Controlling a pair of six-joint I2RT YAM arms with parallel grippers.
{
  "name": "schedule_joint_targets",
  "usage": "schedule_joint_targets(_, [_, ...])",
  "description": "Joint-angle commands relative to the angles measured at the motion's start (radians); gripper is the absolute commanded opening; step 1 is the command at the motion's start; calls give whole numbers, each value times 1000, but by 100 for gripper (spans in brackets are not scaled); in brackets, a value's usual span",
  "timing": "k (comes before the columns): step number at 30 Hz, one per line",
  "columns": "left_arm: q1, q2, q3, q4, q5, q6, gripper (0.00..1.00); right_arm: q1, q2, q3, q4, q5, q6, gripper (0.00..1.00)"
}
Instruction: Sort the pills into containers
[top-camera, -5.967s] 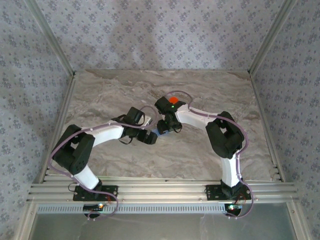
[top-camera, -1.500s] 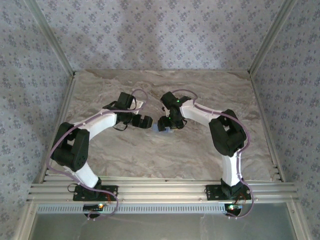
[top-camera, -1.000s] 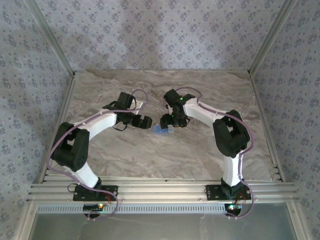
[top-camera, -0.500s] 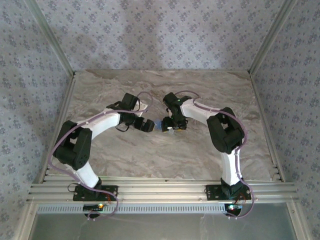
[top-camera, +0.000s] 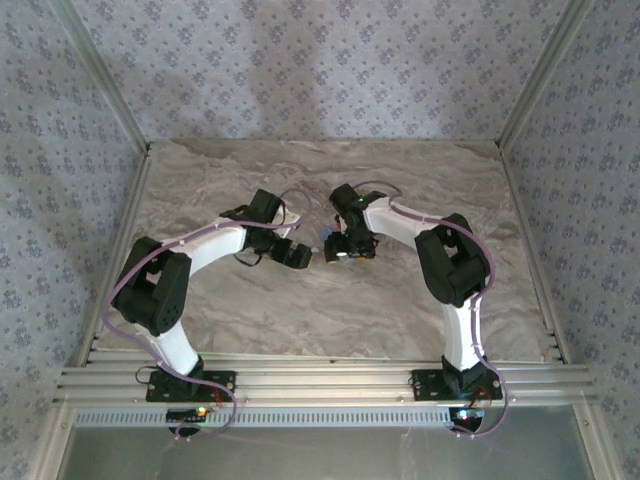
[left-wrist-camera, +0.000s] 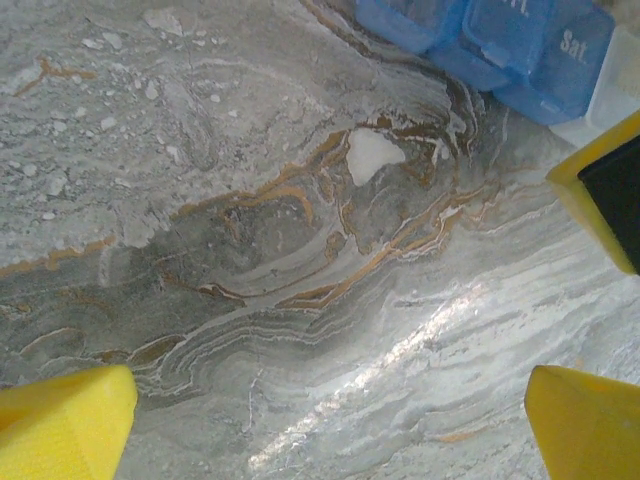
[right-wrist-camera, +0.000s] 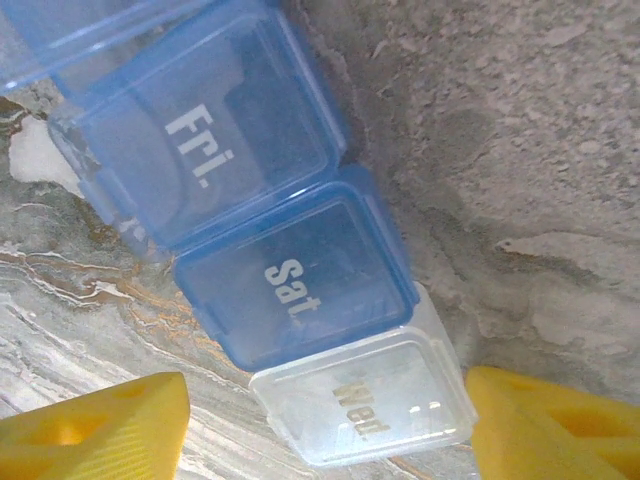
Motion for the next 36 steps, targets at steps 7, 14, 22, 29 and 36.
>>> schedule_joint_targets(7, [114, -77, -62, 129, 72, -163, 100, -35, 25, 108, -16, -21, -114, 76])
schedule_joint_targets(14, [163, -130, -114, 169, 82, -230, 99, -7, 84, 151, 2, -31, -224, 72])
schedule_joint_targets(22, [178, -169, -149, 198, 78, -266, 99, 30, 89, 105, 7, 34, -253, 68])
schedule_joint_targets(29, [182, -178, -162, 209, 77, -277, 100, 56, 52, 32, 44, 78, -269, 59])
schedule_joint_targets(36, [182, -179, -172, 226, 78, -289, 99, 123, -8, -35, 69, 119, -333, 45])
